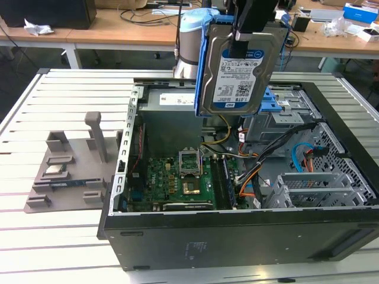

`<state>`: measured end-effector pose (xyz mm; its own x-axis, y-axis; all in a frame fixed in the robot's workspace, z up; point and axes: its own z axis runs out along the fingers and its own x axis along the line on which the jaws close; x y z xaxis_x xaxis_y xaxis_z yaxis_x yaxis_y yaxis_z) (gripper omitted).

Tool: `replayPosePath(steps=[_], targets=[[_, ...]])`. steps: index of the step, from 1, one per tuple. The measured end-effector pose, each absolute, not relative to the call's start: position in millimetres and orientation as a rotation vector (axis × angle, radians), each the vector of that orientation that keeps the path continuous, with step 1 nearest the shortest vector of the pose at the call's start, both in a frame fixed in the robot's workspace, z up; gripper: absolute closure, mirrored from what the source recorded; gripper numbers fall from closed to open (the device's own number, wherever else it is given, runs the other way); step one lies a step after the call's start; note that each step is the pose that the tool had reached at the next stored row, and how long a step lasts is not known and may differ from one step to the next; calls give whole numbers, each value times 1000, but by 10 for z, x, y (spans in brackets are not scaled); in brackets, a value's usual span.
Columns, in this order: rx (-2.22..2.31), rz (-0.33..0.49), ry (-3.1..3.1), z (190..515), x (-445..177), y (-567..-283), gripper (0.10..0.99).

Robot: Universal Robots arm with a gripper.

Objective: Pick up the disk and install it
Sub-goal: 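Pick up the disk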

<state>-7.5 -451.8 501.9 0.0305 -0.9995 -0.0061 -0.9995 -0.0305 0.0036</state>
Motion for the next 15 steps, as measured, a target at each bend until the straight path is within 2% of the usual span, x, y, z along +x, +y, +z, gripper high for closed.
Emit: replayPosePath(steps=[15], targets=[[-2254, 11, 2186, 5009, -76, -4865, 722]])
